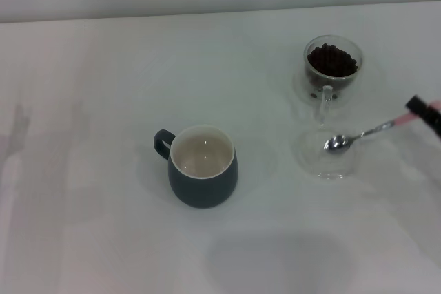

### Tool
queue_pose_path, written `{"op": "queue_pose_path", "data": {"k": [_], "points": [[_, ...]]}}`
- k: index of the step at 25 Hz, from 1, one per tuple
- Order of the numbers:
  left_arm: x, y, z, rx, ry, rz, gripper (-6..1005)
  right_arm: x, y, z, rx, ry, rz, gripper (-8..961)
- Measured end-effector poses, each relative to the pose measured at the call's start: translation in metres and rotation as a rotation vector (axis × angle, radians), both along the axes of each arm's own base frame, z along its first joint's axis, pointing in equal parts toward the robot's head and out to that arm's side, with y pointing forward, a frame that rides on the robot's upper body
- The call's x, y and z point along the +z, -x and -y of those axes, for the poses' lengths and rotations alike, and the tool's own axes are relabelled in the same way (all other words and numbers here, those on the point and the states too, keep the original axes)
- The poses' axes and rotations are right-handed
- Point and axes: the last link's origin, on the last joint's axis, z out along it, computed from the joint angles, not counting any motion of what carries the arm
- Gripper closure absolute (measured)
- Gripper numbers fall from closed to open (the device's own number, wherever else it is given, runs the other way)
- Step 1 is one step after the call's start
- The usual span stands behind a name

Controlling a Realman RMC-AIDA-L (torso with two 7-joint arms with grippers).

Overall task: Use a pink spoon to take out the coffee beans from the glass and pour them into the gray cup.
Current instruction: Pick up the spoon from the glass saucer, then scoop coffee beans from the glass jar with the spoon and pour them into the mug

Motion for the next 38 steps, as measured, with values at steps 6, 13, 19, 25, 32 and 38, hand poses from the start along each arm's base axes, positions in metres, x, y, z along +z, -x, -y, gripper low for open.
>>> {"op": "queue_pose_path", "data": {"k": [6, 13, 19, 25, 32, 38], "points": [[-0.001, -0.001, 0.0, -0.004, 0.004, 0.004, 199, 0.038, 0.015, -0.035, 0.109, -0.124, 0.051, 801], [-0.005, -0.001, -0.003, 0.008, 0.027, 0.001, 199, 0.074, 0.054, -0.101, 0.307, -0.165, 0.189, 801], [-0.007, 0.0, -0.003, 0.016, 0.042, -0.004, 198, 0.077, 0.081, -0.143, 0.398, -0.126, 0.438, 801], [-0.008, 0.002, -0.001, 0.026, 0.045, -0.005, 198, 0.071, 0.089, -0.154, 0.41, -0.122, 0.613, 800], [-0.008, 0.003, 0.0, 0.029, 0.046, -0.005, 199, 0.063, 0.079, -0.155, 0.384, -0.091, 0.711, 800], [-0.009, 0.002, -0.001, 0.026, 0.051, -0.007, 198, 0.056, 0.072, -0.151, 0.379, -0.055, 0.757, 800]]}}
